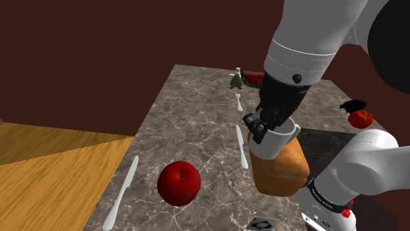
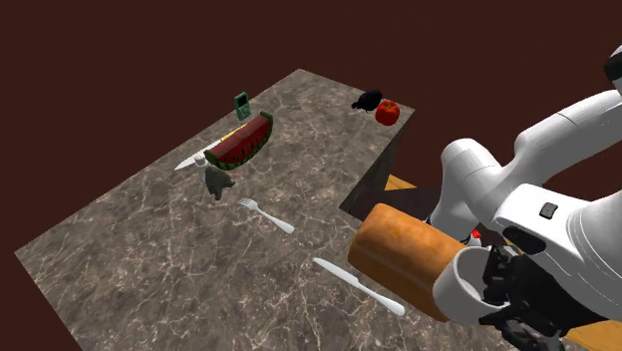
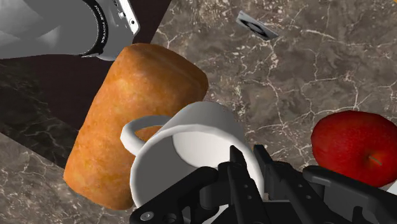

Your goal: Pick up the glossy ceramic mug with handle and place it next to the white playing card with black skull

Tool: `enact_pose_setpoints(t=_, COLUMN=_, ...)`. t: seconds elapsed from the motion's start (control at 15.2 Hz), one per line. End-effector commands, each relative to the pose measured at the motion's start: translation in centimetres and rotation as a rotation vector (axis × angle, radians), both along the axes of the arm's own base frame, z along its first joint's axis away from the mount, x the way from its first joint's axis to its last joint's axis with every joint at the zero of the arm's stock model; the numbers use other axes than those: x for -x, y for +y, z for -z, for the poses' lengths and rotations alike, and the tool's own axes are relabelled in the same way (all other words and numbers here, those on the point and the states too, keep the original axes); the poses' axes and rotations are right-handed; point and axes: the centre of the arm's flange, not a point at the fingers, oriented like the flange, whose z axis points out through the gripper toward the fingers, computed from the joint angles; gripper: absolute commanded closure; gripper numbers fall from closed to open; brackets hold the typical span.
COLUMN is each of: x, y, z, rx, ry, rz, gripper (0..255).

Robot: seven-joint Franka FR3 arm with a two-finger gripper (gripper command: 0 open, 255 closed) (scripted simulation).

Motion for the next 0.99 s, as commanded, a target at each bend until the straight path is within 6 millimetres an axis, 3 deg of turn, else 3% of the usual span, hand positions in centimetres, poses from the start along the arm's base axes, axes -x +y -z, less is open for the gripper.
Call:
enact_pose_setpoints(t=0.0, x=0.6, y=2.8, z=0.0, rx=-0.001, ry=0.001, rz=0.000, gripper=255)
enact_pose_setpoints(t=0.53, x=2.7, y=13.2, z=0.0, rx=-0.001, ry=0.001, rz=0.000, gripper=255)
enact_pose_setpoints(t=0.92, x=2.8, y=13.7, z=2.6, rx=-0.001, ry=0.001, rz=0.000, gripper=255)
